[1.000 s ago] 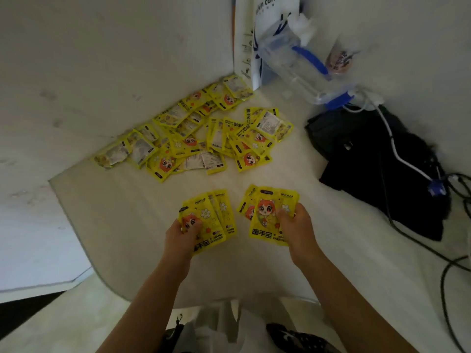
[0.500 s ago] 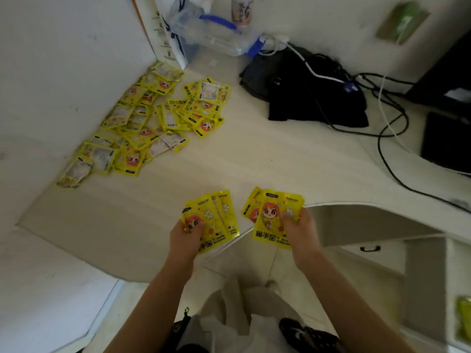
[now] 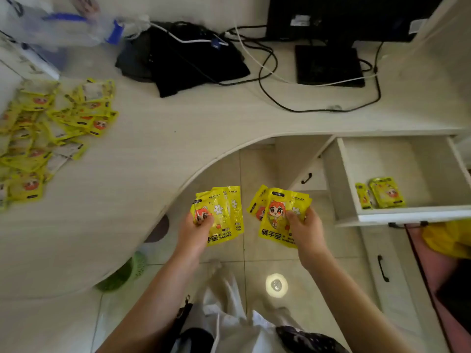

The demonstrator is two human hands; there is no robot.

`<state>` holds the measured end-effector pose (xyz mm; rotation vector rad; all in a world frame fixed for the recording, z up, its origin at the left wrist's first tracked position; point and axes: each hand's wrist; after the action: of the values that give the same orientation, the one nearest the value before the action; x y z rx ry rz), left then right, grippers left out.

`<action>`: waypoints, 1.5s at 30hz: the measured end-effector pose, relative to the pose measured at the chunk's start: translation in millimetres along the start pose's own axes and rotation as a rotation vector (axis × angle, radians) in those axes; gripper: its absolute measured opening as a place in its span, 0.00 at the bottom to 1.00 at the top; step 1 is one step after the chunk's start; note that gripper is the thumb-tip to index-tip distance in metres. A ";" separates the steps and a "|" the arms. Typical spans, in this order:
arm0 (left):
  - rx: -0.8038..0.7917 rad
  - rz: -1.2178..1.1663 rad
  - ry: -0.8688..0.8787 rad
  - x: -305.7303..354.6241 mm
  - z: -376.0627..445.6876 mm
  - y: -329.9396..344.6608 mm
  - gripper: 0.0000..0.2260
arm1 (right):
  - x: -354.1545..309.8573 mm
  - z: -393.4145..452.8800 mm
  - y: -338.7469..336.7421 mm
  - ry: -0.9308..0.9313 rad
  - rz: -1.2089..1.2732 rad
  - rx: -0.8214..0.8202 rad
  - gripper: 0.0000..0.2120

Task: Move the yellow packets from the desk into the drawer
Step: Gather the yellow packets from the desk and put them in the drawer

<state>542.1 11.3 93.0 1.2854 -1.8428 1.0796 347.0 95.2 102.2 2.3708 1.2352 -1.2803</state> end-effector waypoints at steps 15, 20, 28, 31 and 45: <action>-0.297 0.013 0.015 -38.2 -155.0 213.7 0.07 | 111.5 -26.5 -263.7 0.149 0.204 0.288 0.06; -0.388 0.047 0.007 -35.2 -162.2 266.3 0.09 | 123.0 -17.6 -313.8 0.182 0.266 0.364 0.07; -0.454 0.034 -0.020 -6.1 -128.4 354.7 0.07 | 102.2 36.1 -367.2 0.200 0.327 0.444 0.02; -0.458 0.033 -0.008 13.9 -105.4 391.2 0.07 | 81.2 68.6 -383.0 0.201 0.328 0.455 0.02; -0.435 0.127 -0.083 68.1 -26.4 511.3 0.04 | -2.4 200.6 -427.1 0.200 0.258 0.470 0.05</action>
<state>37.5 100.5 28.1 0.9790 -2.0994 0.6406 -91.5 267.0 73.1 2.9272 0.6839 -1.3938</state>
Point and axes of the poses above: each hand's wrist, its own z-axis towards the middle knuckle, its own y-axis out of the palm, x = y × z, and after that the axes turned 6 degrees about y, right-handed
